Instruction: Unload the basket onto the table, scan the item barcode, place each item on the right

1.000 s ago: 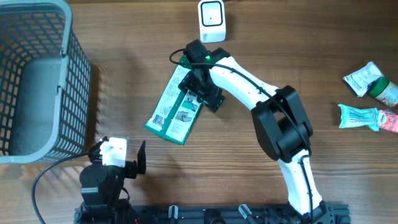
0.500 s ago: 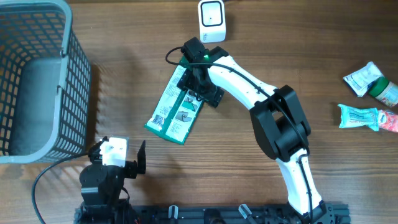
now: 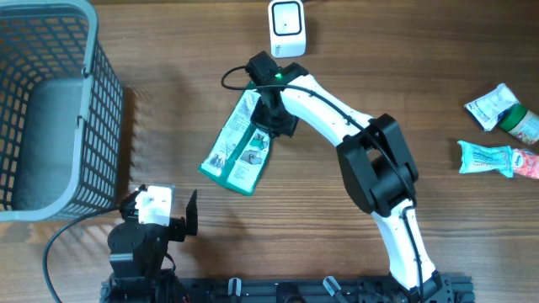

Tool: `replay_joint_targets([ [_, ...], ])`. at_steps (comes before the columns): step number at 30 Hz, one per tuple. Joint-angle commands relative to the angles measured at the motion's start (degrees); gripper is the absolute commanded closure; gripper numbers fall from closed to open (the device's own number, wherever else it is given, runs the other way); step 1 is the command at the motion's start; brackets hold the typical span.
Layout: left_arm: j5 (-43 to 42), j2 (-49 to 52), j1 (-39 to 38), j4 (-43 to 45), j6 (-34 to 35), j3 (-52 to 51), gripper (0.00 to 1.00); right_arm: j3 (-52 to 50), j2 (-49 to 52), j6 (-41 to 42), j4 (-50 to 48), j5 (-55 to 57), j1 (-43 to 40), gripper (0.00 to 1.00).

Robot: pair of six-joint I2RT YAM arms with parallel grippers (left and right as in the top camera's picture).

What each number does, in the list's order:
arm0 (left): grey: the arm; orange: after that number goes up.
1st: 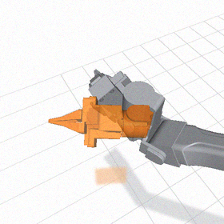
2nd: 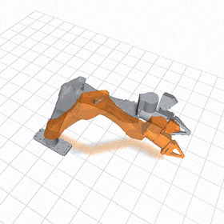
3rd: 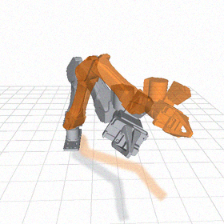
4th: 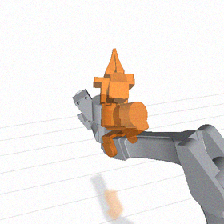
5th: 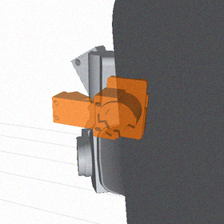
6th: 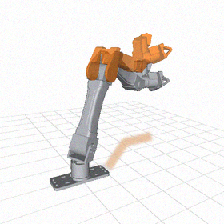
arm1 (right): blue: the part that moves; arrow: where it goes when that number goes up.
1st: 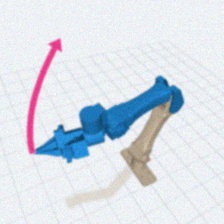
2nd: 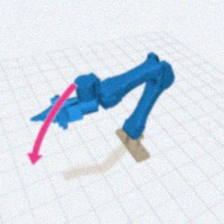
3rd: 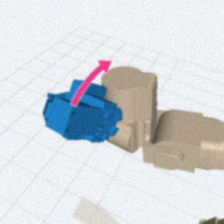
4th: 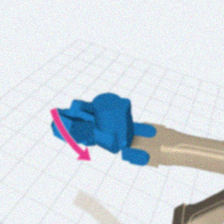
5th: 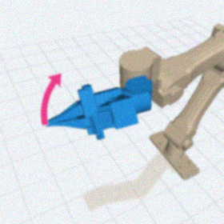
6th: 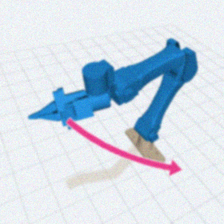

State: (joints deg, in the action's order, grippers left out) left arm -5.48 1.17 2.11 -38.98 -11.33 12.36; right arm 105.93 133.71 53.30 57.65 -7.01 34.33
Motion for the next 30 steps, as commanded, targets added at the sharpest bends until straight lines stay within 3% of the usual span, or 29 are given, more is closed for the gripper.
replay_joint_targets([
  [1, -0.5, -0.3, -0.1, 0.2, -0.7, 0.0, 0.0, 0.2, -0.7, -2.7, 5.8, 2.5, -2.4, 0.95],
  [4, -0.5, -0.3, -0.1, 0.2, -0.7, 0.0, 0.0, 0.3, -7.5, -4.3, 10.2, -2.1, -4.8, 0.95],
  [10, -0.5, -0.3, -0.1, 0.2, -0.7, 0.0, 0.0, 0.3, -19.8, -14.7, 9.0, -13.0, -9.3, 0.95],
  [18, -0.5, -0.3, -0.1, 0.2, -0.7, 0.0, 0.0, 0.2, -24.0, -27.9, 10.6, -26.4, -13.8, 0.95],
  [21, -0.5, -0.3, -0.1, 0.2, -0.7, 0.0, 0.0, -0.5, -24.0, -29.7, 12.1, -23.4, -13.8, 0.95],
  [25, -0.5, -0.3, -0.1, 0.2, -0.7, 0.0, 0.0, -2.4, -24.0, -28.3, 13.6, -7.6, -13.6, 0.95],
  [30, -0.5, -0.3, -0.1, 0.2, -0.7, 0.0, 0.0, -7.5, -23.9, -18.6, 16.1, 11.8, -13.6, 0.96],
])
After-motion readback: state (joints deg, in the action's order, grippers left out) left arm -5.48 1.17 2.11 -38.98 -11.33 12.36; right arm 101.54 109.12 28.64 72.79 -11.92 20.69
